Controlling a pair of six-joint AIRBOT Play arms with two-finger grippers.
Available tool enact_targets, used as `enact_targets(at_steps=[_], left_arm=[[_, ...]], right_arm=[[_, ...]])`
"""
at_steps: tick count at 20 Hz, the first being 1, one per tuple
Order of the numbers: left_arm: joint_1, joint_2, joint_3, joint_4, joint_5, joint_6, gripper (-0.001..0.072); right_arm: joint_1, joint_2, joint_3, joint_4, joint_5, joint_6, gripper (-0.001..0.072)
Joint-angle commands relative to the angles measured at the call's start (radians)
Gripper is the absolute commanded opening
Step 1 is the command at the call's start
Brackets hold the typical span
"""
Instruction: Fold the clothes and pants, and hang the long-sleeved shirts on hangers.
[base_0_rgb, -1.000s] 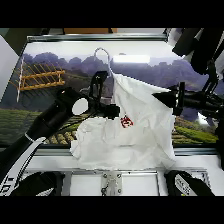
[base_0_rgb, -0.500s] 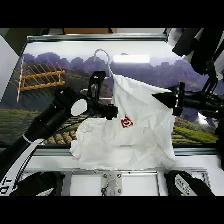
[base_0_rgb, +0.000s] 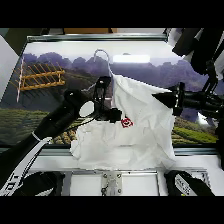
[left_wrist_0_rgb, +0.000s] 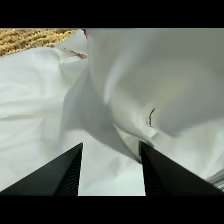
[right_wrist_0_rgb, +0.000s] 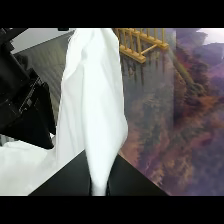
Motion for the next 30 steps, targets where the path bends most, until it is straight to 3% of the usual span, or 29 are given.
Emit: enact_targets(at_steps=[1, 2, 4, 12, 18, 22, 25, 30], left_arm=[[-0.004, -0.007, 0.000, -0.002, -0.009, -0.012, 0.0316], [-0.004, -0.007, 0.000, -0.001, -0.008, -0.011, 0.0168], [-0.004, -0.007, 0.000, 0.013, -0.009, -0.009, 0.0015], [0.108, 0.096, 0.001, 0.051, -0.066, -0.018, 0.0015], [0.267, 0.220, -0.050, 0.049, -0.165, 0.054, 0.0015], [0.334, 0.307, -0.220, 0.039, -0.061, 0.053, 0.0015], [0.414, 0.347, -0.270, -0.061, 0.047, 0.084, 0.0015], [0.429, 0.293, -0.270, -0.100, 0.075, 0.126, 0.0016]], right_arm=[[0.000, 0.000, 0.000, 0.000, 0.000, 0.000, 0.0019], [0.000, 0.001, 0.000, 0.000, 0.000, 0.000, 0.0019], [0.000, 0.001, 0.000, 0.000, 0.001, 0.000, 0.0019], [0.000, 0.021, 0.000, 0.001, 0.000, 0.140, 0.0018], [0.000, 0.112, 0.000, 0.004, -0.014, 0.257, 0.0017], [0.000, 0.177, 0.000, 0.000, -0.015, 0.341, 0.0016], [0.006, 0.211, 0.000, 0.005, -0.027, 0.389, 0.0017], [0.015, 0.249, 0.000, 0.066, -0.070, 0.416, 0.0015]])
